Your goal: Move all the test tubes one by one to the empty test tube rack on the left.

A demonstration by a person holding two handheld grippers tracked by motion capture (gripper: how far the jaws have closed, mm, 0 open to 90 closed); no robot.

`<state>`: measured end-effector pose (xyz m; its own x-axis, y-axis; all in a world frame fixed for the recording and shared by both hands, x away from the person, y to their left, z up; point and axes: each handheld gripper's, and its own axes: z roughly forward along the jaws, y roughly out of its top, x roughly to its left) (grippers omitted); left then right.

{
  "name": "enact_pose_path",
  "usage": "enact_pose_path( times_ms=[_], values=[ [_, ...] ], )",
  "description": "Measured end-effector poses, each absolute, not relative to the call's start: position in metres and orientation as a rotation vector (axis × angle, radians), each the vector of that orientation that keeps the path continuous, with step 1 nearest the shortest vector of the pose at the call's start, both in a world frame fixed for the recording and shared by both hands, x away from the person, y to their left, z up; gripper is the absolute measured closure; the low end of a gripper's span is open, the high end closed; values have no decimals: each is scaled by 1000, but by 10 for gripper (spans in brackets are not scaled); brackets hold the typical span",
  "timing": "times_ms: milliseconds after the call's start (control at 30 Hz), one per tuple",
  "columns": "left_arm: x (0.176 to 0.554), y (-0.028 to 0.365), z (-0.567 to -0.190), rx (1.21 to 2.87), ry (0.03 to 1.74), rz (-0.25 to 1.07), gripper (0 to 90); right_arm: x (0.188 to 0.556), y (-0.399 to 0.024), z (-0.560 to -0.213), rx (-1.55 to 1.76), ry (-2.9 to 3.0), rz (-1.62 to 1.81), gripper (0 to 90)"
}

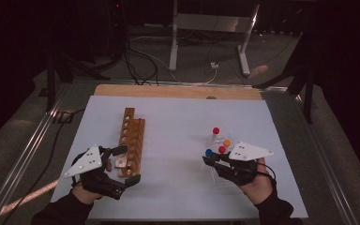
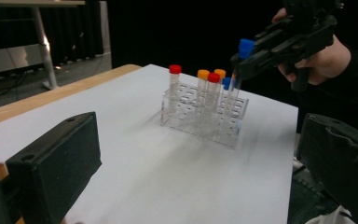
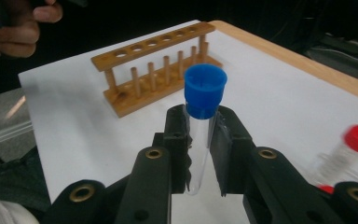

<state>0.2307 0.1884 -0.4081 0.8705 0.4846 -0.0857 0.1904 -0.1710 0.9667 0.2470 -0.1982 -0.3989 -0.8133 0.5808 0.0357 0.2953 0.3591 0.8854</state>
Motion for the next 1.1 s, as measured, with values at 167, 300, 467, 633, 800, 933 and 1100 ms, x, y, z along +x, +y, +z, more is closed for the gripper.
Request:
enact_pose_path(
  times_ms=[167, 300, 467, 633, 800, 933, 1100],
  values=[
    [234, 178, -403, 1772, 495, 260, 6, 248, -185, -402, 741, 2380, 1440, 765],
    [237, 166, -399, 1799, 489, 263, 6, 248, -175, -404, 717, 2410, 1439, 765],
    [240, 150, -396, 1820, 464, 239, 6, 248, -166, -405, 694, 2433, 1441, 765],
    [243, 138, -394, 1811, 436, 224, 21, 247, -156, -407, 664, 2461, 1445, 765],
    [245, 128, -393, 1815, 402, 208, 72, 246, -148, -409, 640, 2484, 1443, 765],
    [246, 120, -394, 1831, 376, 204, 147, 245, -143, -409, 628, 2497, 1447, 765],
    [249, 110, -397, 1841, 353, 191, 236, 244, -139, -408, 613, 2503, 1453, 765]
  ],
)
